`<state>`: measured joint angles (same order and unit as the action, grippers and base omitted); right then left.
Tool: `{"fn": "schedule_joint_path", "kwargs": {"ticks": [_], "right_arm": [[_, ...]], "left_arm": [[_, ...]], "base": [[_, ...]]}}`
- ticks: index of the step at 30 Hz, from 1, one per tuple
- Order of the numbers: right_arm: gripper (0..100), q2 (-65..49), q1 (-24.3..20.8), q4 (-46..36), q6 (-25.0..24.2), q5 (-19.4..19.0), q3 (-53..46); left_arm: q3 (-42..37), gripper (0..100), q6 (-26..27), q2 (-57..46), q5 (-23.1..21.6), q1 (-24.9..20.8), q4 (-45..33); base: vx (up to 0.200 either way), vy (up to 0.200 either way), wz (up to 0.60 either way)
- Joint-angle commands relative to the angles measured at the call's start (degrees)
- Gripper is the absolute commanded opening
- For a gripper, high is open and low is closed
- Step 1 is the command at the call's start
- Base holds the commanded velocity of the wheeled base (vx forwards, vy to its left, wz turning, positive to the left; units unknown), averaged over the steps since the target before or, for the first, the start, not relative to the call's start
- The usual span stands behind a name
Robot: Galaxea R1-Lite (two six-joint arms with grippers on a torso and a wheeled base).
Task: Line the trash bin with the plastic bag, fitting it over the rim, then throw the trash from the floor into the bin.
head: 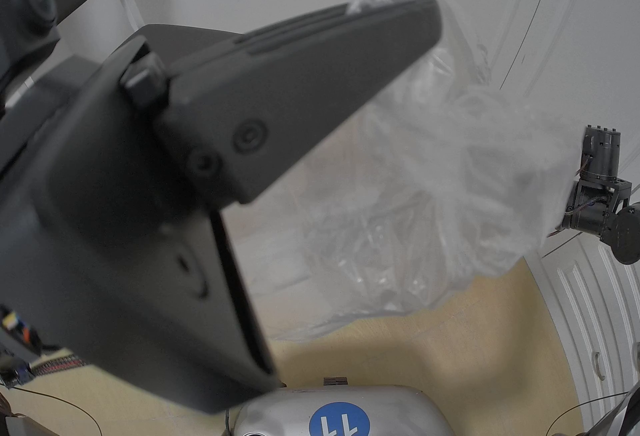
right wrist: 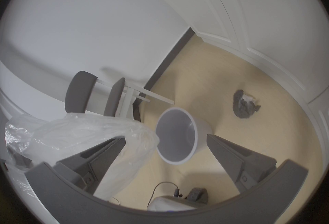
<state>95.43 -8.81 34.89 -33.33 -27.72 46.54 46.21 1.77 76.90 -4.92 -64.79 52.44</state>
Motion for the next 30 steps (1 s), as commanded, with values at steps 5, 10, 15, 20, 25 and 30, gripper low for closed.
{"fn": "schedule_joint_path", "kwargs": {"ticks": [5, 10, 15, 20, 25, 30], "right_arm": [[100, 3.98, -1.21, 5.63, -3.06, -0.05, -1.63], [100, 3.45, -1.65, 5.36, -2.97, -0.14, -1.81], [100, 2.39, -3.32, 5.28, -2.62, -0.14, -3.65], [100, 1.60, -5.25, 5.28, -1.65, -0.76, -5.24], [100, 1.95, -5.25, 5.36, -1.39, -0.76, -5.24], [100, 1.69, -5.16, 5.36, -1.21, -0.76, -5.32]], "left_arm": [[-0.42, 0, -0.01, -0.26, -0.08, -0.33, 0.03], [-0.42, 0, -0.01, 0.27, 0.00, -0.69, 0.11], [-0.34, 0, -0.01, 0.53, 0.00, -0.69, 0.20], [-0.16, 0, -0.01, 0.36, 0.00, -0.60, 0.20], [-0.42, 0, -0.01, -0.26, 0.00, -0.69, 0.20], [-0.42, 0, -0.01, -0.35, 0.00, -0.60, 0.20]], "base": [[0.000, 0.000, 0.00], [0.000, 0.000, 0.00], [0.000, 0.000, 0.00], [0.000, 0.000, 0.00], [0.000, 0.000, 0.00], [0.000, 0.000, 0.00]]}}
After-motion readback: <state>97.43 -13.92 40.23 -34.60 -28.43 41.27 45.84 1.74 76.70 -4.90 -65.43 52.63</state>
